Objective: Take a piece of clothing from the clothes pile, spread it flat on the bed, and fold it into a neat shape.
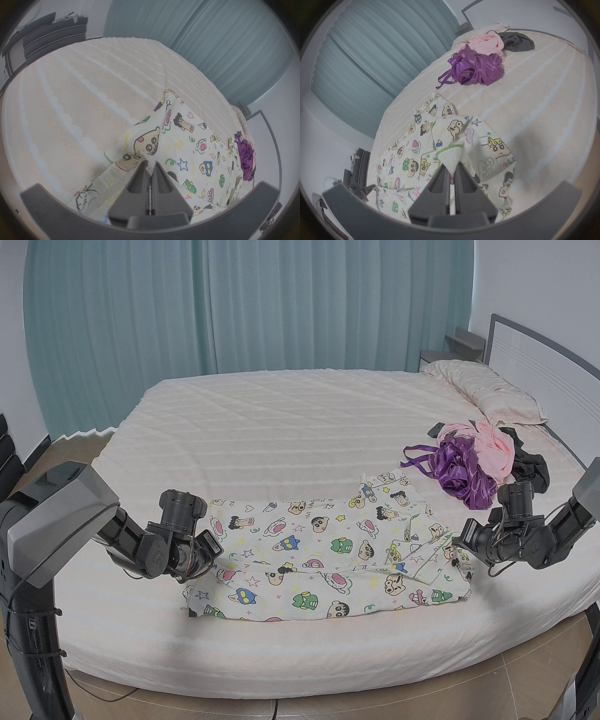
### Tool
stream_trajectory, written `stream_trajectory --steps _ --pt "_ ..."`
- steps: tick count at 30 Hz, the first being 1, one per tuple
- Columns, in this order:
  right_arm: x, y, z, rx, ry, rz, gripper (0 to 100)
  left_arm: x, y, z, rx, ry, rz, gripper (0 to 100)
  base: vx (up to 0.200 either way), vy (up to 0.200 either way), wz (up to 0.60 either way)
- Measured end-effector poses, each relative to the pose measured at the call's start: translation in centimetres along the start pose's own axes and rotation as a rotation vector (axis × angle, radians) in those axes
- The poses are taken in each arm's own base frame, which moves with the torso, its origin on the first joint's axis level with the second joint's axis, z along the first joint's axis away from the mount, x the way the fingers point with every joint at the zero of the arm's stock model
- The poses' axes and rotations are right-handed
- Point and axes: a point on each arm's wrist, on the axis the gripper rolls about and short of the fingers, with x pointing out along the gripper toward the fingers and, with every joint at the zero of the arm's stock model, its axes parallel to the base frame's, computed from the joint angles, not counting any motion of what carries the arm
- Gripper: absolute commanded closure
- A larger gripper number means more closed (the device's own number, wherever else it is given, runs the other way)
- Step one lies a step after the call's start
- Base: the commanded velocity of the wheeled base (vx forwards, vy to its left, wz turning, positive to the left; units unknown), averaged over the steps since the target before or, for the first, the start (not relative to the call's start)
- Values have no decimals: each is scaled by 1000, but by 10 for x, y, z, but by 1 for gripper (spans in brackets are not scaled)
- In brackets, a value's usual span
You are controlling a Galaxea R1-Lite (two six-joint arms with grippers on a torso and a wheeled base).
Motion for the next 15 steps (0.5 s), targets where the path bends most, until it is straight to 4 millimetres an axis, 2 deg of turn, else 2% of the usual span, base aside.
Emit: stream_trajectory --steps 4,5,10,15 --pt "12 3 2 21 -18 8 100 7 0 3 -33 -5 1 100 0 0 0" --pt "14 3 2 21 -23 13 0 8 0 3 -37 -5 2 0 0 0 0" --pt "24 2 -2 40 -18 16 0 12 2 2 -44 -1 8 0 0 0 0" --pt "25 0 -4 116 -12 11 0 13 4 1 -54 2 16 0 0 0 0"
